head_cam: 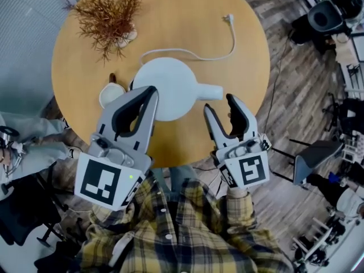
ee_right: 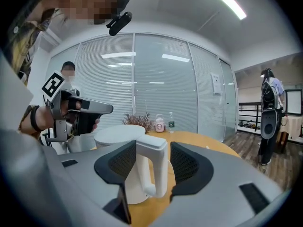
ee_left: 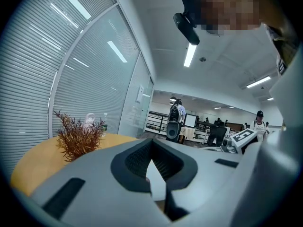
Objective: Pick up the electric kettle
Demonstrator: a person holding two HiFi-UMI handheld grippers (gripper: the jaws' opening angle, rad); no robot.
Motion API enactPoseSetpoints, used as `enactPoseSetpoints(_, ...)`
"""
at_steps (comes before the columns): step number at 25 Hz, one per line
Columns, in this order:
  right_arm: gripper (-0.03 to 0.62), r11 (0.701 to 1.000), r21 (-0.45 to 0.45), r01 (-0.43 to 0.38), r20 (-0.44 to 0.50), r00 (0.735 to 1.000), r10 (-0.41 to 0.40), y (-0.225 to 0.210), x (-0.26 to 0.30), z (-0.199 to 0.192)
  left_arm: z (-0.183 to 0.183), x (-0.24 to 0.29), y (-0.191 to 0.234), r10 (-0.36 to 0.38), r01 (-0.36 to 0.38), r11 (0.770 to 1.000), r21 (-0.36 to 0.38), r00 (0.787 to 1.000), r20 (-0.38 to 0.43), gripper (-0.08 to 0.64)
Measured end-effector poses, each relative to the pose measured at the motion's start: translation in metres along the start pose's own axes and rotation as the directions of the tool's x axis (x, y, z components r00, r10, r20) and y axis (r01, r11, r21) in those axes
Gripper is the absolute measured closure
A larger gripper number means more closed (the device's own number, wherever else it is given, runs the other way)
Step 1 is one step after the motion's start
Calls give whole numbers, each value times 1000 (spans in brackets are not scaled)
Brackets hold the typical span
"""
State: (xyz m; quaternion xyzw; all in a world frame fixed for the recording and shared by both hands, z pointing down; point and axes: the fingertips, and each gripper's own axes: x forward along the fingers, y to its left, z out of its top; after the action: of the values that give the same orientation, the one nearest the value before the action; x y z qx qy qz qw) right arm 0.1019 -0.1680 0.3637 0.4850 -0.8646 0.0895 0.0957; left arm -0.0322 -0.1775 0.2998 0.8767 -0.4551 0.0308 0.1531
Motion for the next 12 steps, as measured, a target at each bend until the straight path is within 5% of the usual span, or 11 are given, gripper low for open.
enactPoseSetpoints(12, 362, 1000, 9, 25, -47, 999, -25, -8, 21, -43, -8, 2, 7, -2, 2, 1000, -20, 1000, 5, 558)
